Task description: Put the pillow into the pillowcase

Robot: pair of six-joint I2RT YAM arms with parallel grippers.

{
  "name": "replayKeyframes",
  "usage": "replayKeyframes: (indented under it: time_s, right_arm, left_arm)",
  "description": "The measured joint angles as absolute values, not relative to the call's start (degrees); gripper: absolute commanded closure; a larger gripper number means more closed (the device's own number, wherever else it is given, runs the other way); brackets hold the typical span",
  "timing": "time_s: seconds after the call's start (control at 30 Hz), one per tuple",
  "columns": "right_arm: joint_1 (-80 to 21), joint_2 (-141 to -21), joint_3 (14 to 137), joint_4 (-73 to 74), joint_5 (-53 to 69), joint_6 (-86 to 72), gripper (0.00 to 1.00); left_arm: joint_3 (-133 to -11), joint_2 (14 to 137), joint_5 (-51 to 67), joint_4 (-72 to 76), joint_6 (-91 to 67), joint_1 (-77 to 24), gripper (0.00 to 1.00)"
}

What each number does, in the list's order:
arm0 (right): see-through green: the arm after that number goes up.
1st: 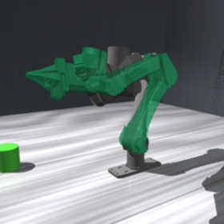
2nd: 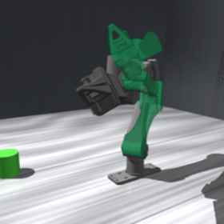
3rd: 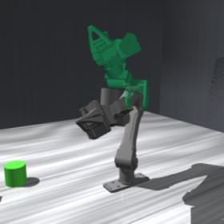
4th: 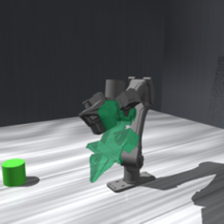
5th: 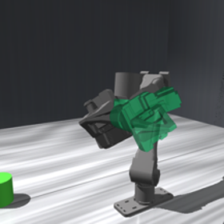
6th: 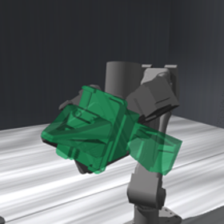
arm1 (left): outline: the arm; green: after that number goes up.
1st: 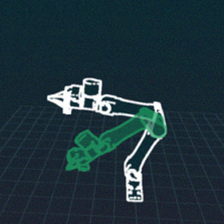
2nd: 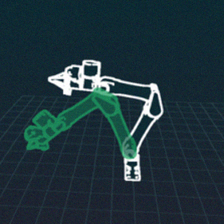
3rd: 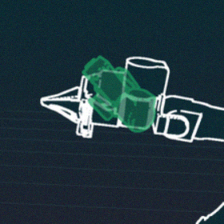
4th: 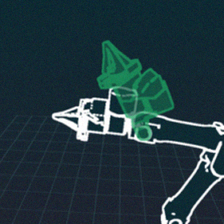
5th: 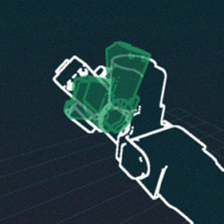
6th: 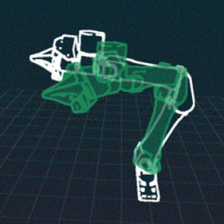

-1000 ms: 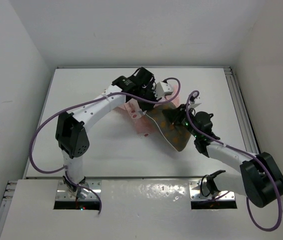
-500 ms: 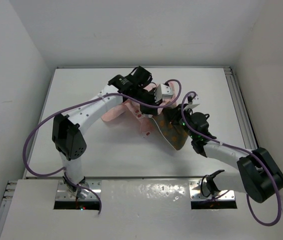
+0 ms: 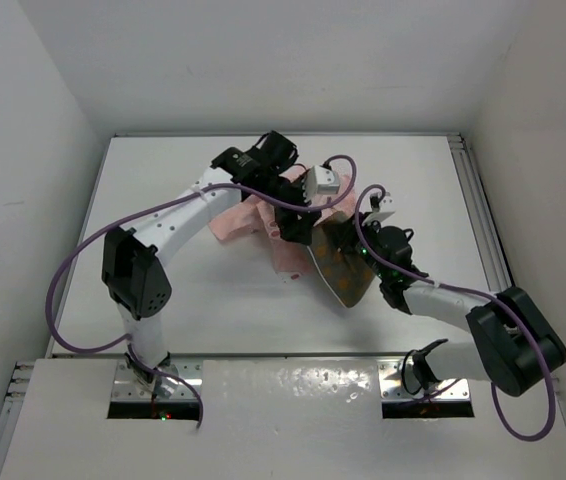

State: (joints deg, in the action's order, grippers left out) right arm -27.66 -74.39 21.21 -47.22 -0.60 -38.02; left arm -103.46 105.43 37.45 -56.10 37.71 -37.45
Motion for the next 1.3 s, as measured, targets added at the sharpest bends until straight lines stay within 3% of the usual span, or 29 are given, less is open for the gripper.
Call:
replayKeyframes:
  time_s: [0.1,0.17,0.2,0.23,0.37,0.43,0.5,0.63,0.8,1.03,1.3]
  right_arm:
    - [-27.9,-77.0,20.1,-48.2,-0.7,-39.6,1.00]
    - [-28.0,-79.1,19.4,-48.3,-1.1,-40.8,1.00]
    - [-28.0,-80.0,19.3,-48.3,-1.3,-41.3,1.00]
    - [-28.0,-81.0,19.3,-48.2,-1.7,-42.3,1.00]
    - [-28.0,-82.0,20.0,-48.4,-3.4,-44.5,1.00]
    - [-28.0,-83.1,20.9,-49.1,-4.6,-46.2,1.00]
    - [-28.0,-84.8,21.8,-50.2,-5.8,-48.1,1.00]
    - [-27.9,-88.0,22.5,-51.0,-6.5,-51.3,1.00]
    - [-27.9,-88.5,22.8,-50.9,-6.4,-52.6,1.00]
    - [-27.8,-88.5,22.8,-50.9,-6.4,-53.5,1.00]
    - [-27.2,-88.4,22.8,-49.0,-6.3,-53.7,1.00]
  left_arm:
    - [-102.1,104.3,35.2,-52.9,35.0,-34.9,0.23]
    - [-99.6,102.0,31.9,-50.5,33.0,-32.7,0.29]
    - [-98.6,100.9,30.0,-49.9,32.3,-31.7,0.35]
    - [-97.9,100.0,27.8,-49.5,31.6,-30.9,0.52]
    - [-95.6,96.8,21.0,-48.2,28.7,-28.1,0.92]
    - [-91.2,94.4,19.3,-45.8,26.9,-27.4,0.93]
    - [-84.7,92.2,17.3,-43.8,25.4,-27.4,0.91]
    - [-74.6,93.9,10.9,-41.1,26.6,-32.6,0.58]
    - [-71.5,101.0,6.3,-37.6,30.4,-42.7,0.29]
    - [-70.0,103.8,4.8,-26.7,30.1,-45.3,0.24]
    - [-65.6,107.2,1.1,-15.9,30.1,-45.3,0.27]
